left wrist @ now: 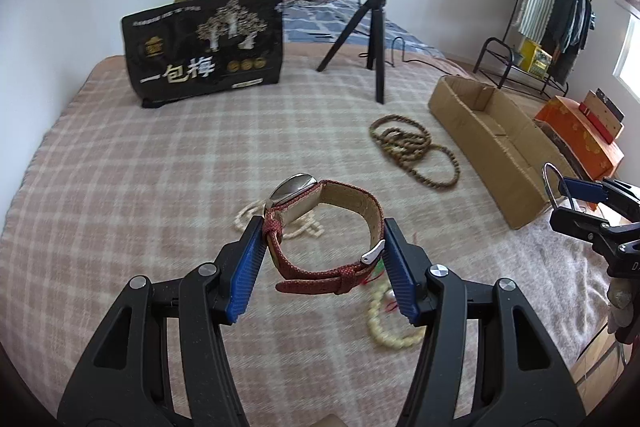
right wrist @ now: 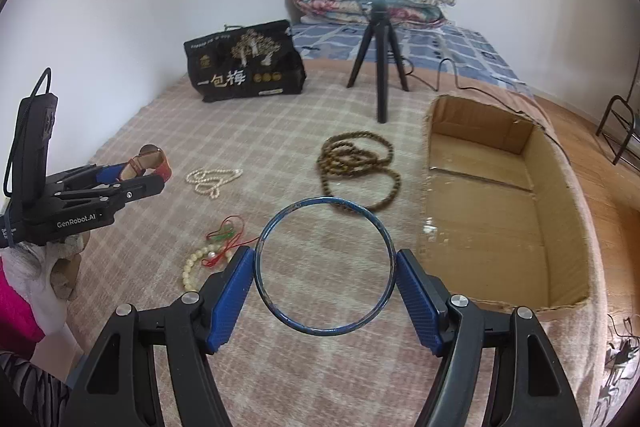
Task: Organize jewelry
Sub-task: 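Close the left tool on the watch while the right tool grips the blue bangle, then carry the watch into the cardboard box and open the left tool while the right releases the bangle there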
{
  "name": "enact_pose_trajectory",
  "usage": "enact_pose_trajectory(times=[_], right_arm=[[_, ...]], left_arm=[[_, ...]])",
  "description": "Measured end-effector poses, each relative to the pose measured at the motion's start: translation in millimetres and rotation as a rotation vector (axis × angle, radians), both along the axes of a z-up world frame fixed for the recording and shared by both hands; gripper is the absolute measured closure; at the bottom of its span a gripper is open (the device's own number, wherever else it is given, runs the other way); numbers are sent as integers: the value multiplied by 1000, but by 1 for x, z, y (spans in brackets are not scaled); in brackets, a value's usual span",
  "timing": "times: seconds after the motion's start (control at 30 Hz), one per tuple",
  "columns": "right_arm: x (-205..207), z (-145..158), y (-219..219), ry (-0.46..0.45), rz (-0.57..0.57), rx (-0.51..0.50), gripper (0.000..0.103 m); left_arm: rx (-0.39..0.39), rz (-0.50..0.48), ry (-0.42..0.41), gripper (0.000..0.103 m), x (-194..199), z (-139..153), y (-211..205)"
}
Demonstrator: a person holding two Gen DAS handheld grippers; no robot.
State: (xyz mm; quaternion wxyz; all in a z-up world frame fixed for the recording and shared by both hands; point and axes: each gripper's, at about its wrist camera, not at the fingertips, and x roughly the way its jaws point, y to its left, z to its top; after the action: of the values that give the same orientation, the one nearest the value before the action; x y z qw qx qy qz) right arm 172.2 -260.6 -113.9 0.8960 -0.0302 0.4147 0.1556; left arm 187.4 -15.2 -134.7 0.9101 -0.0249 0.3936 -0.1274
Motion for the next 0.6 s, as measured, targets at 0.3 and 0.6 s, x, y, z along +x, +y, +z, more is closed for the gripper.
enact_pose_trajectory(times=[0.3, 0.6], right_arm=[[1, 15, -45, -23, -88, -20, 30], [10, 15, -85, -23, -156, -42, 30]], left_arm=[[-17, -86, -41, 44, 21, 17, -53], [-35, -183, -87, 44, 49, 35, -117]])
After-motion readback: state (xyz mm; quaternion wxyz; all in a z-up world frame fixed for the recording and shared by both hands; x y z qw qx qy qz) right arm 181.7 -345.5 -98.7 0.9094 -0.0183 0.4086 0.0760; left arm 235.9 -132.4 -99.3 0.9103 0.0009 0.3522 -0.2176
